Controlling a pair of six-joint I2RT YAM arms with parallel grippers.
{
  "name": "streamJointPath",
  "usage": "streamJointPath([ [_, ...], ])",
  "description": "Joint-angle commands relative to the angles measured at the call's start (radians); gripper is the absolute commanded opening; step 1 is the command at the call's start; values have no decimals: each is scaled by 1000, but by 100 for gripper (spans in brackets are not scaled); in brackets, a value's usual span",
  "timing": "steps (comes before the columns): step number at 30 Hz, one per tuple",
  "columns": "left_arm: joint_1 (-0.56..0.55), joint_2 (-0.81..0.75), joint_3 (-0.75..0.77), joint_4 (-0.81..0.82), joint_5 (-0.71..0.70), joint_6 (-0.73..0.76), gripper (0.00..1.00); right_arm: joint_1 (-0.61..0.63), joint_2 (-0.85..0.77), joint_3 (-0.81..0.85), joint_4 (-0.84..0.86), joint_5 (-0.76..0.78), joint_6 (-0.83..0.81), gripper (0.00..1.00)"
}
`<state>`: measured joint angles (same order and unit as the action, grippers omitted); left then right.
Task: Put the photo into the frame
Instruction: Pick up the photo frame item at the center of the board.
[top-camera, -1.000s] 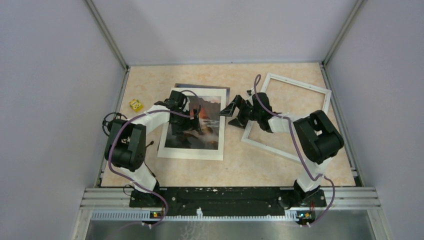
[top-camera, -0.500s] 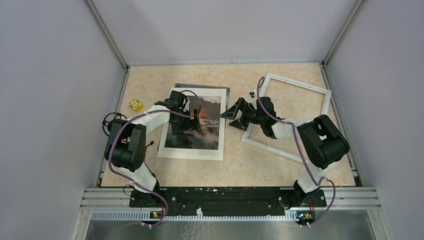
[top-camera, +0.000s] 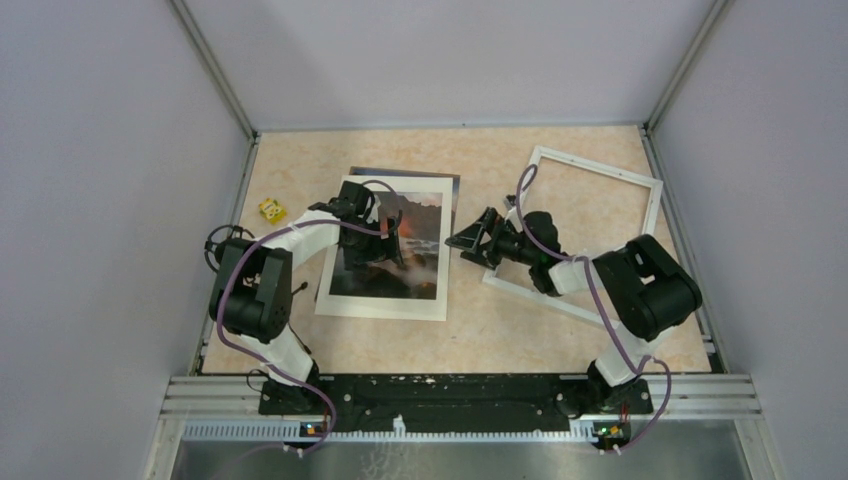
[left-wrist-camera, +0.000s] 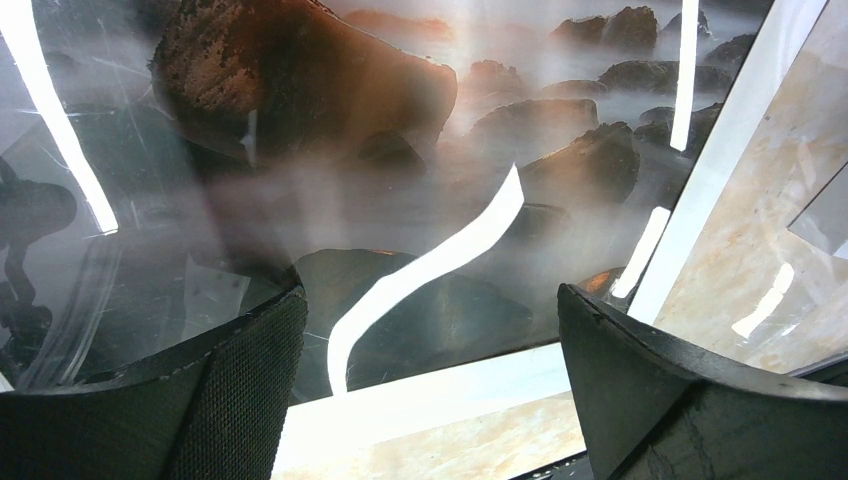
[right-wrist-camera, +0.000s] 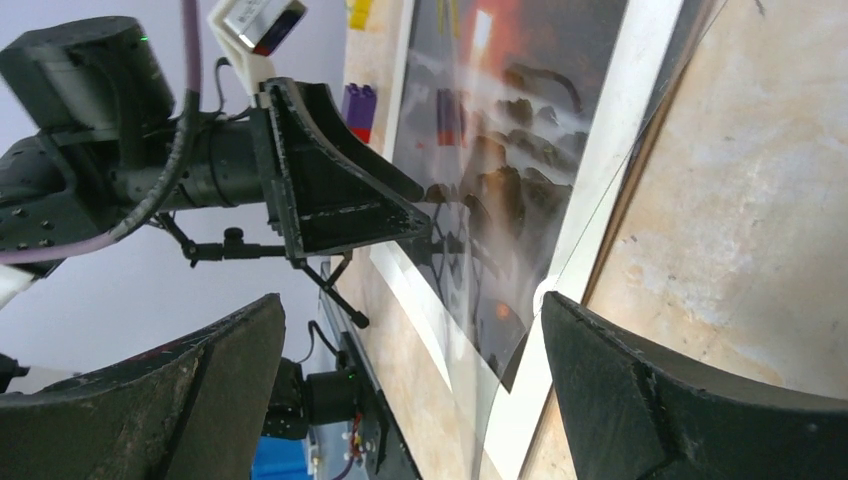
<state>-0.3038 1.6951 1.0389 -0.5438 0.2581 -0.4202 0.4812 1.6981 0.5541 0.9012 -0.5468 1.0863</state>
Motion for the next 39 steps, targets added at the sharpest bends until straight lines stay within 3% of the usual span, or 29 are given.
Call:
streamJointPath([
  [1,-14,35,-49,19,38,3,98,41,8,-58,304,-40,5,96],
  [14,-15,26,-52,24,53,4,98,115,190,-86,567,-40,5,98],
  [15,-15,26,-53,25,56,4,98,111,201,-84,558,253,5,90],
  [18,-15,25,-52,24,58,4,98,103,227,-78,545,251,3,85],
  [19,-16,25,-53,24,57,4,98,100,229,-72,528,249,466,83],
  [20,-15,24,-53,24,58,4,98,96,227,-60,492,246,501,82],
  [24,-17,28,-52,26,66,5,98,67,210,5,313,242,384,67],
  [29,-18,19,-54,29,70,7,98,64,204,86,184,270,263,56],
  [32,-19,7,-55,34,68,8,98,69,194,117,102,292,216,39],
  [37,-21,-42,-62,56,78,8,98,71,179,214,-103,286,97,27],
  [39,-21,-70,-64,63,67,9,98,70,162,223,-127,276,59,16],
])
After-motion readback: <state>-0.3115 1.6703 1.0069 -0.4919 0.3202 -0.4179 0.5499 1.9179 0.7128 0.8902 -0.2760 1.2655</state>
